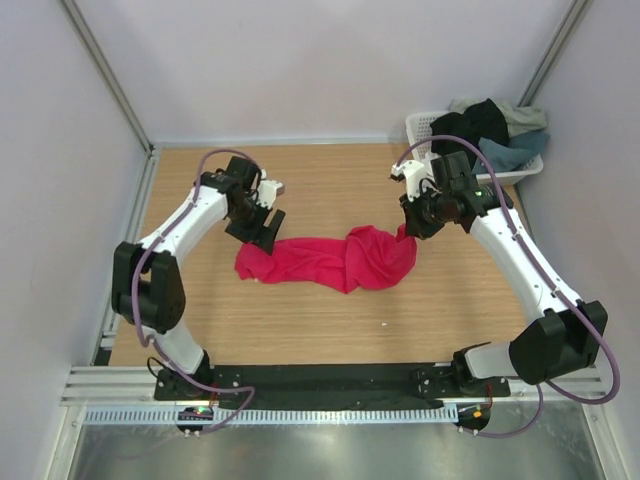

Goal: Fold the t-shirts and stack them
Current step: Flatten the tshirt out

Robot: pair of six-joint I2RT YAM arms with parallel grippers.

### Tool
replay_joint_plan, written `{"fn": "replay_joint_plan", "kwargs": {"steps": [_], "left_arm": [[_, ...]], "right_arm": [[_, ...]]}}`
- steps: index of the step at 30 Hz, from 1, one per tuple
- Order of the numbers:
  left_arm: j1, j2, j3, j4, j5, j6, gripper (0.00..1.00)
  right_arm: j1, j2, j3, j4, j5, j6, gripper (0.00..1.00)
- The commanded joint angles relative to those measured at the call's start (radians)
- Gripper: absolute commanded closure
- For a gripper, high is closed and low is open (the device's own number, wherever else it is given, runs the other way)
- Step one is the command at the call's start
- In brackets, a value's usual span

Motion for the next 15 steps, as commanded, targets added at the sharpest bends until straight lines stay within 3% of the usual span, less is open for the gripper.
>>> {"fn": "replay_joint_plan", "kwargs": {"steps": [1,15], "left_arm": [[0.012,0.083,0.063,0.052,-0.004,-0.013,0.23],[0.04,0.388,0.315,0.064,0.008,-0.017,0.28]], "right_arm": [[-0.002,-0.005,0.036,0.034,0.007,0.004,0.98],[-0.041,-0.014,-0.016,0.043,0.009,0.001,0.99]]}}
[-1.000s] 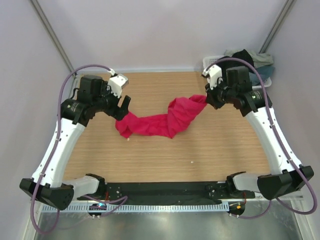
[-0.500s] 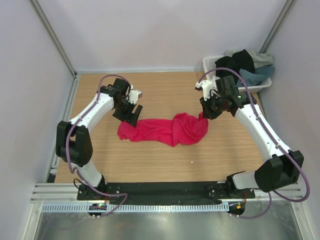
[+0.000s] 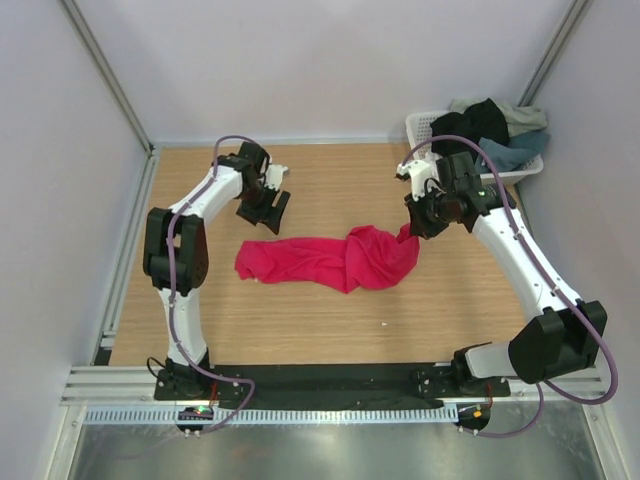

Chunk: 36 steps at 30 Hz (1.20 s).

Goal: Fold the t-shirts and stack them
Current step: Flatten the tshirt out

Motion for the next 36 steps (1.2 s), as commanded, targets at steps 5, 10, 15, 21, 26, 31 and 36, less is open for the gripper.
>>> {"fn": "replay_joint_plan", "kwargs": {"steps": [5,10,15,21,26,31,36], "left_arm": [[0.003,0.084,0.049,-0.001,0.019,-0.006,0.31],[0.003,0.11,0.044,-0.015,0.026,0.003,0.34],[0.003,0.117,0.027,-0.023,0.049,0.002,0.39],[0.004,0.153,0.029,-0.113,0.086,0.008,0.41],[0.004,0.159,-0.005,-0.113,0.123,0.003,0.54],[0.004,0.159,0.055,-0.118,0.111,0.006,1.0],[0.021,0.098,0.242,-0.121,0.027,0.011,1.0]], "right_arm": [[-0.009,-0.006,0.001,0.033,0.003,-0.001,0.99],[-0.009,0.004,-0.005,0.036,0.004,-0.004,0.98],[-0.012,0.009,-0.011,0.044,0.006,-0.006,0.98],[-0.015,0.007,-0.013,0.049,0.01,-0.007,0.98],[-0.023,0.001,-0.026,0.055,0.01,-0.004,0.98],[-0.025,0.001,-0.025,0.064,0.019,-0.006,0.99],[-0.035,0.007,0.035,0.124,0.11,0.003,0.99]]}}
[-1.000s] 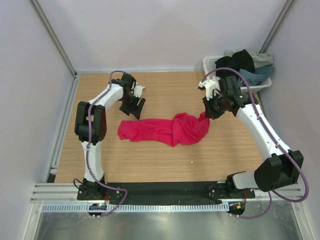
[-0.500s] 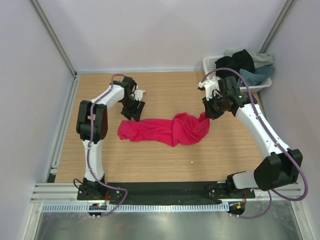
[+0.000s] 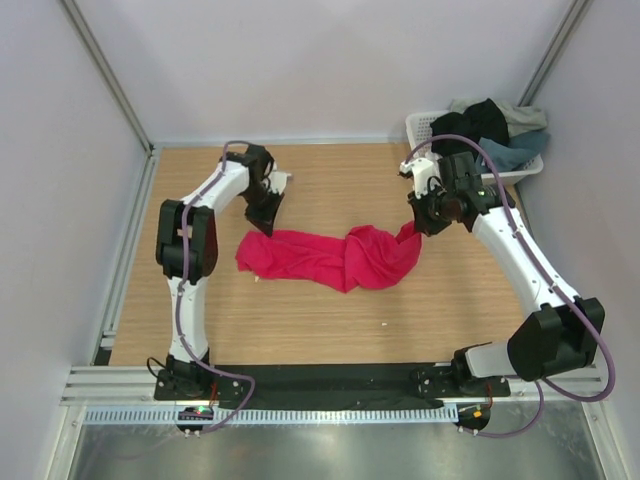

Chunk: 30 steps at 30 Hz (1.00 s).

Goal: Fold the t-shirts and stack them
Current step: Flatten the tshirt out

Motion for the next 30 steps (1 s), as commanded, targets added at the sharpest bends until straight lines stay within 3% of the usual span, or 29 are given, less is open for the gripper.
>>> {"fn": "replay_joint_plan", "kwargs": {"steps": [1,7,12,19,26,29,30], "left_arm": [[0.02,-0.095,0.235,0.001,-0.066,0.024,1.0],[0.037,-0.218,0.471,0.027,-0.155,0.069,1.0],[0.037,-0.403,0.358,0.021,-0.113,0.058,1.0],[0.038,-0.6,0.106,0.032,-0.097,0.072,1.0],[0.038,-0.465,0.152,-0.12,-0.016,0.103,1.0],[0.037,-0.386,0.172,-0.173,0.01,0.101,1.0],[0.038,-0.367,0.179,-0.192,0.042,0.1,1.0]], "right_arm": [[-0.01,0.008,0.105,0.082,0.082,0.003,0.98],[-0.021,0.107,0.371,0.111,0.161,-0.004,0.99],[-0.021,0.088,0.463,0.096,0.153,0.009,0.98],[-0.021,-0.067,0.238,0.049,0.101,-0.001,0.99],[-0.019,-0.053,0.127,0.049,0.084,-0.026,0.98],[-0.021,-0.001,0.13,0.044,0.104,-0.034,0.81],[-0.019,0.005,0.143,0.044,0.102,-0.029,0.7]]}}
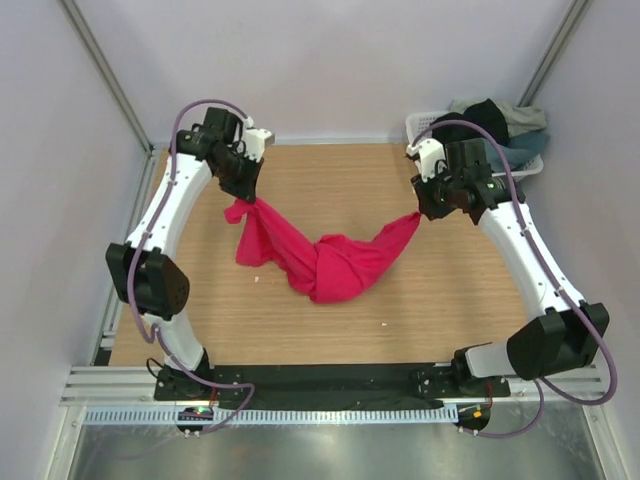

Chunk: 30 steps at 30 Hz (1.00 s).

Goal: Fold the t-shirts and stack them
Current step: Flatten the tshirt out

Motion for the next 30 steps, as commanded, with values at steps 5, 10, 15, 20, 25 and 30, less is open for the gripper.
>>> {"fn": "replay_joint_plan", "kwargs": {"steps": [5,10,15,20,25,30], "left_arm": [[-0.003,0.058,0.001,-0.139,0.175,-0.011,1.0],[-0.006,0.028,-0.104,-0.117,0.194,-0.027,1.0],[-0.008,0.028,-0.139,-0.108,0.209,-0.039,1.0],[-0.006,0.018,-0.145,-0.099,0.209,-0.051,1.0],[-0.006,-0.001,-0.157,-0.099,0.197,-0.048,1.0],[-0.008,-0.012,-0.174,-0.096,0.192,-0.048,1.0]], "right_arm": [[0.002,0.079,0.073,0.03,-0.04,0.039,0.52],[0.09,0.218,0.138,-0.001,-0.119,0.017,0.5],[0.236,0.431,0.217,-0.082,-0.21,-0.013,0.5],[0.285,0.593,0.331,-0.091,-0.256,0.011,0.45],[0.287,0.723,0.46,-0.099,-0.218,-0.004,0.43],[0.287,0.783,0.508,-0.107,-0.23,-0.009,0.43]]}}
